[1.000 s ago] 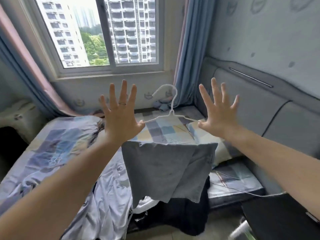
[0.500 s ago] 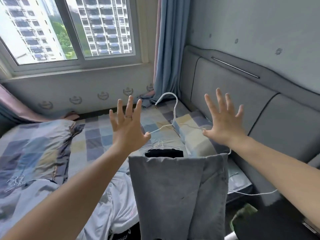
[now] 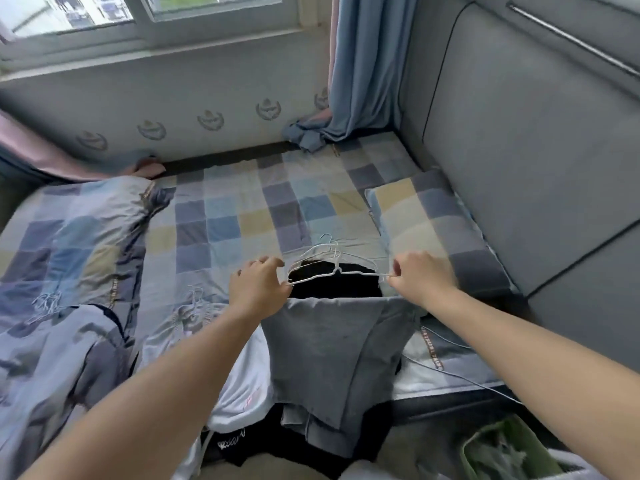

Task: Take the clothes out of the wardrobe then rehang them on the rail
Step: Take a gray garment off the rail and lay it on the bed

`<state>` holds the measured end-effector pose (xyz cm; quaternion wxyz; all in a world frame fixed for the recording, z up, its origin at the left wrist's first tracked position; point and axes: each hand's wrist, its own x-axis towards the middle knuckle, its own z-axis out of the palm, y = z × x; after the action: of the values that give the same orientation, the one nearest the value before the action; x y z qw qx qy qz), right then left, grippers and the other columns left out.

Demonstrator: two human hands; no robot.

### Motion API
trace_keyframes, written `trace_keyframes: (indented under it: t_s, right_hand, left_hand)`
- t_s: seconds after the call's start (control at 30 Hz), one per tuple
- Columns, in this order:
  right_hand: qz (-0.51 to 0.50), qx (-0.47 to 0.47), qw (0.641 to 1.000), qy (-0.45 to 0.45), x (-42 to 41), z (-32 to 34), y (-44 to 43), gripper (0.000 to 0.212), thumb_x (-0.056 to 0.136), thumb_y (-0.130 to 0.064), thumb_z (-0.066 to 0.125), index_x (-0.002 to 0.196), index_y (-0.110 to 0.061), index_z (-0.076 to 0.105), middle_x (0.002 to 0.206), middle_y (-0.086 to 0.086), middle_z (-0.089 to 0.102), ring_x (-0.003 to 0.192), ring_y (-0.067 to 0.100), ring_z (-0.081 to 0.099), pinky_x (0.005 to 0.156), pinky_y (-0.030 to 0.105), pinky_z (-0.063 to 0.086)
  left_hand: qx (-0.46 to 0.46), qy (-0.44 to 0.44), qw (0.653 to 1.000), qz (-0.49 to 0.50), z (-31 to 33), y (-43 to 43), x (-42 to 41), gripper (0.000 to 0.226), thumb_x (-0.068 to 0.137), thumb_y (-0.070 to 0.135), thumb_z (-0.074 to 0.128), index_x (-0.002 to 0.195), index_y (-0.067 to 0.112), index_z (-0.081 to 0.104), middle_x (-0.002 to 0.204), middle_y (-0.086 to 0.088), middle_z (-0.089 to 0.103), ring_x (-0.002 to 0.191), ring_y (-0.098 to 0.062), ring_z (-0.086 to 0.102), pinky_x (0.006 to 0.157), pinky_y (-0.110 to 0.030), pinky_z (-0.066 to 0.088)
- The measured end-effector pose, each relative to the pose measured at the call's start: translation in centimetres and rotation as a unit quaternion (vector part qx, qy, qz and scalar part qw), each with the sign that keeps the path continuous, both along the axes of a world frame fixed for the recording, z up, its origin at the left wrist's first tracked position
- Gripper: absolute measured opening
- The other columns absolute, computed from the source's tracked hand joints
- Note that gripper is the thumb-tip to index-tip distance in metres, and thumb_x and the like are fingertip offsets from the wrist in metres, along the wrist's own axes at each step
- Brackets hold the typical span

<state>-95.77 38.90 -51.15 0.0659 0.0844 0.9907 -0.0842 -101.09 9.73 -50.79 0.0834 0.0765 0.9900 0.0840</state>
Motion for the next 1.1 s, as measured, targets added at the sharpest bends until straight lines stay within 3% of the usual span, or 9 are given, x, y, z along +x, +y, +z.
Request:
trace_keyframes:
  t_s: [0.07, 0.13, 0.2, 0.27, 0.53, 0.7, 0.87, 0.97, 1.1]
  right_hand:
    - [0.000, -0.016, 0.999, -0.033, -1.8, -2.6, 0.7, 0.019, 0.090, -0.042, 0.054, 0.084, -0.024, 0.059, 0.088, 0.002, 0.064, 0.078, 0.026, 0.058, 0.063, 0.032, 0.043]
    - [0.006, -0.029, 0.999, -0.043, -3.7, -4.9, 1.1, 0.024, 0.092, -0.046, 0.055, 0.082, -0.025, 0.056, 0.082, 0.001, 0.060, 0.077, 0.026, 0.057, 0.062, 0.032, 0.041]
    - [0.003, -0.055, 0.997, -0.052, -5.8, -7.2, 1.6, 0.025, 0.093, -0.047, 0.057, 0.081, -0.025, 0.054, 0.082, 0.001, 0.060, 0.076, 0.027, 0.055, 0.062, 0.032, 0.039]
    - [-0.011, -0.082, 0.995, -0.054, -7.7, -9.4, 2.0, 0.021, 0.093, -0.041, 0.058, 0.082, -0.024, 0.056, 0.087, 0.003, 0.063, 0.076, 0.027, 0.052, 0.063, 0.032, 0.036]
    - [-0.051, -0.161, 0.985, -0.040, -16.6, -22.0, 3.8, 0.014, 0.099, -0.022, 0.047, 0.105, -0.018, 0.059, 0.115, 0.005, 0.061, 0.099, 0.032, 0.056, 0.076, 0.037, 0.043]
    - [-0.034, -0.158, 0.985, -0.061, -20.6, -29.4, 4.5, 0.045, 0.095, -0.016, 0.049, 0.139, -0.019, 0.044, 0.144, 0.005, 0.044, 0.121, 0.034, 0.051, 0.101, 0.043, 0.038]
    - [-0.003, -0.137, 0.988, -0.075, -24.4, -35.0, 5.2, 0.074, 0.093, -0.024, 0.052, 0.156, -0.023, 0.013, 0.164, -0.004, 0.012, 0.146, 0.020, 0.023, 0.113, 0.044, 0.024]
    - [-0.018, -0.162, 0.982, -0.101, -25.4, -37.1, 5.3, 0.081, 0.093, -0.030, 0.054, 0.157, -0.029, 0.003, 0.165, -0.008, -0.006, 0.150, 0.018, 0.013, 0.118, 0.048, 0.020]
    - [-0.026, -0.176, 0.979, -0.102, -23.1, -37.1, 3.6, 0.082, 0.093, -0.035, 0.056, 0.157, -0.031, 0.004, 0.165, -0.008, -0.007, 0.150, 0.017, 0.011, 0.117, 0.046, 0.019]
  left_hand:
    - [0.002, -0.043, 0.999, 0.027, -1.9, 1.0, -1.3, 0.028, 0.088, 0.037, 0.059, 0.111, 0.025, 0.069, 0.115, -0.002, 0.069, 0.111, -0.027, 0.061, 0.085, -0.035, 0.047]
    - [-0.012, -0.071, 0.997, 0.042, -4.0, 1.6, -3.0, 0.025, 0.089, 0.039, 0.059, 0.084, 0.017, 0.068, 0.085, -0.003, 0.071, 0.090, -0.029, 0.066, 0.064, -0.030, 0.043]
    - [-0.009, -0.100, 0.993, 0.063, -6.3, 2.0, -5.0, 0.039, 0.091, 0.047, 0.060, 0.069, 0.015, 0.058, 0.068, 0.000, 0.061, 0.076, -0.028, 0.064, 0.057, -0.029, 0.038]
    - [0.006, -0.127, 0.989, 0.078, -8.8, 2.2, -7.1, 0.043, 0.091, 0.051, 0.062, 0.068, 0.016, 0.055, 0.065, 0.000, 0.058, 0.070, -0.025, 0.058, 0.057, -0.030, 0.038]
    - [0.053, -0.166, 0.980, 0.092, -22.1, 3.6, -16.8, 0.024, 0.096, 0.040, 0.055, 0.086, 0.019, 0.056, 0.081, -0.002, 0.060, 0.087, -0.030, 0.059, 0.072, -0.035, 0.044]
    - [0.078, -0.165, 0.979, 0.095, -30.1, 5.1, -23.2, 0.024, 0.099, 0.040, 0.049, 0.096, 0.016, 0.054, 0.095, -0.008, 0.062, 0.089, -0.029, 0.055, 0.073, -0.035, 0.038]
    - [0.114, -0.142, 0.976, 0.118, -36.3, 6.2, -28.4, 0.025, 0.101, 0.040, 0.047, 0.110, 0.017, 0.051, 0.119, -0.013, 0.060, 0.112, -0.034, 0.054, 0.084, -0.039, 0.039]
    - [0.103, -0.141, 0.978, 0.114, -38.2, 6.0, -28.5, 0.046, 0.098, 0.040, 0.055, 0.135, 0.016, 0.045, 0.141, -0.011, 0.050, 0.130, -0.033, 0.044, 0.102, -0.042, 0.038]
    - [0.032, -0.132, 0.989, 0.061, -38.2, 5.0, -24.6, 0.062, 0.096, 0.047, 0.054, 0.147, 0.019, 0.035, 0.153, -0.008, 0.037, 0.140, -0.033, 0.030, 0.114, -0.043, 0.027]
